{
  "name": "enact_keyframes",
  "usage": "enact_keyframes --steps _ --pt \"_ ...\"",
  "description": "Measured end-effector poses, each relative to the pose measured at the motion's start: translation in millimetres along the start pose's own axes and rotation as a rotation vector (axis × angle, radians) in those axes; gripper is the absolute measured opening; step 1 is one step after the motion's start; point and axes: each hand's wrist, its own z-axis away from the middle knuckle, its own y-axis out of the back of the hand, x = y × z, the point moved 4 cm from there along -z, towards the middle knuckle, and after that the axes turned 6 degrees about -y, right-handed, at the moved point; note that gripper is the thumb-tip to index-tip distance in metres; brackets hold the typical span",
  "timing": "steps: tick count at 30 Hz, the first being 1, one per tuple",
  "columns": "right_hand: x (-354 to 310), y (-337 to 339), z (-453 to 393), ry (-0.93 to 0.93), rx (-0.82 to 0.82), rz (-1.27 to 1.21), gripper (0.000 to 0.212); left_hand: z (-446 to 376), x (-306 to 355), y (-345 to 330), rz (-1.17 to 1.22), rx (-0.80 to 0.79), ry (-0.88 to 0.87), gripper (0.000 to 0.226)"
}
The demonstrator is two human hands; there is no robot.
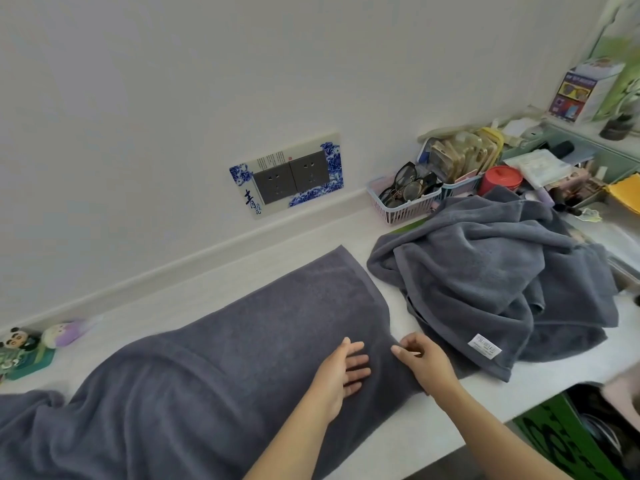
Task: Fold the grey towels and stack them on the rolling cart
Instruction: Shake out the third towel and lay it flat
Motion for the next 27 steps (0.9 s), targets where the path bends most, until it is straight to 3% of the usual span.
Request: enact_keyframes --steps 5,9,12,15,18,22,27 --pt "-19 -8 14 -0.151 -0.253 -0.409 0.009 -5 4 -5 0.074 -0.02 -0.027 0.037" --pt "-25 -28 20 -0.288 -0.479 -0.659 0.035 -6 9 2 0.153 -0.016 -0.035 0.044" --pt "-30 -45 23 -0.324 -0.567 -0.674 0.046 -6 5 20 0.166 0.029 -0.021 0.052" --pt "-38 -61 17 -0.304 -0.55 -0.614 0.047 -4 -2 44 0.143 0.142 -0.037 0.049" --pt "-50 -82 6 -0.284 -0.419 -0.379 0.047 5 -7 72 0.151 0.194 -0.063 0.039" --pt "-74 -114 -9 -0.186 -0.361 -0.175 0.05 29 -3 104 -0.03 0.217 -0.172 0.022" --pt "-111 -161 -22 -0.315 -0.343 -0.37 0.062 58 -6 146 -0.274 0.274 -0.257 0.021"
